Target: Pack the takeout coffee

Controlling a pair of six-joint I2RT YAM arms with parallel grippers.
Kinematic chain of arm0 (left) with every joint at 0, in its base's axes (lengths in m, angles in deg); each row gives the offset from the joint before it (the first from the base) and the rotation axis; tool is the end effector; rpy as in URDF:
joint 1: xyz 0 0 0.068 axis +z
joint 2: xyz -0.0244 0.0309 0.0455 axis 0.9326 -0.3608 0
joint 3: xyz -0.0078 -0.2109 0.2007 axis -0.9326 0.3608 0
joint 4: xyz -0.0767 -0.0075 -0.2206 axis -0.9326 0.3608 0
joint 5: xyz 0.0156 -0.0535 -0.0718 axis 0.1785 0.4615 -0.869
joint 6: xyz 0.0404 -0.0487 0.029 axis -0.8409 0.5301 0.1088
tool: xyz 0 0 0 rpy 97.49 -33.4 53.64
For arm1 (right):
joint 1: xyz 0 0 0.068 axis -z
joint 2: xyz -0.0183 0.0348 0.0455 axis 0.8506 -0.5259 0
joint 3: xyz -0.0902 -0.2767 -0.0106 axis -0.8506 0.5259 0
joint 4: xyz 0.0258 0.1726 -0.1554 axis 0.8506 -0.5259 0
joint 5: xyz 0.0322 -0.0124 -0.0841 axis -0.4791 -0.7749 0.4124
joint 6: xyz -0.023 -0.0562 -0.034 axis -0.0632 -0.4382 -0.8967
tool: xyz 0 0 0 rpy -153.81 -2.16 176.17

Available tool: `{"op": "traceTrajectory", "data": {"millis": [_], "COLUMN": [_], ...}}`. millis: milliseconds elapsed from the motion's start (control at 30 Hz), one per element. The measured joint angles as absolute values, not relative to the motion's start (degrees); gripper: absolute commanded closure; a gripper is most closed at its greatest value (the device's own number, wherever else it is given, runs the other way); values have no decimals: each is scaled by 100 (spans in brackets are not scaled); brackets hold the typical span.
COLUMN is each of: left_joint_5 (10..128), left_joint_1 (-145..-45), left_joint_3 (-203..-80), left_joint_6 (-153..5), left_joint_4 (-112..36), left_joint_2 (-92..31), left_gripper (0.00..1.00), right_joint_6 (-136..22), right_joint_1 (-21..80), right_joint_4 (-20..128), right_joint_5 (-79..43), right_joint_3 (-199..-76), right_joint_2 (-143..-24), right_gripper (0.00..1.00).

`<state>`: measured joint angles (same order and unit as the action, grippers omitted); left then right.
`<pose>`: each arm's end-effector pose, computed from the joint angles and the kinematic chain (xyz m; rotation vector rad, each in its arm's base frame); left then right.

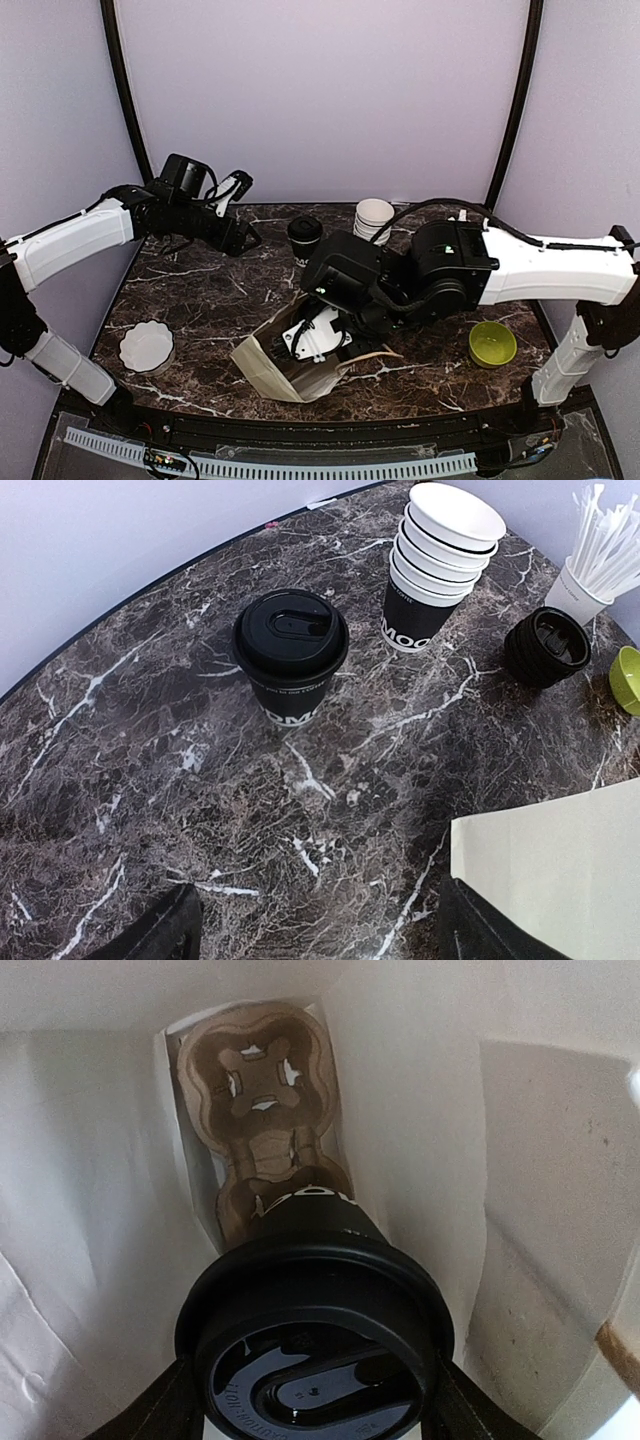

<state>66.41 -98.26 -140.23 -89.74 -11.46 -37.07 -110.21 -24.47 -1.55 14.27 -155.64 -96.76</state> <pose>0.2646 -0.1614 0.3347 0.7463 2.0889 -0.4530 0.0645 0.3213 0.3473 -2.1497 1.1962 -0.2788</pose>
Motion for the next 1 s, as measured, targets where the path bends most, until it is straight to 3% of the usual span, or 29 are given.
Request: {"op": "traceTrajectory", "data": {"millis": [267, 467, 600, 1000], "left_joint_5": [6289, 5052, 4407, 5008], "left_joint_1": [-9826, -9918, -10366, -11968], "left_joint_3": [-14219, -14702, -14997, -15109], "left_joint_6": [-8946, -8659, -8316, -8013], "left_joint_4": [-556, -51, -29, 760], "left_joint_2": [-3294, -1449, -872, -2155], "left_gripper": [23, 26, 29, 28], "right_joint_6": [-10982, -10779, -10685, -10361], "right_joint_1": [-2401, -2149, -1968, -1636], "right_joint_4": [-57, -46, -57, -61], "right_joint_5": [999, 725, 614, 457], "right_joint_3": [-15765, -15902, -15992, -16224], "right_joint_2": [-9683, -9705, -9720, -9713], "right_gripper": [47, 47, 47, 47]}}
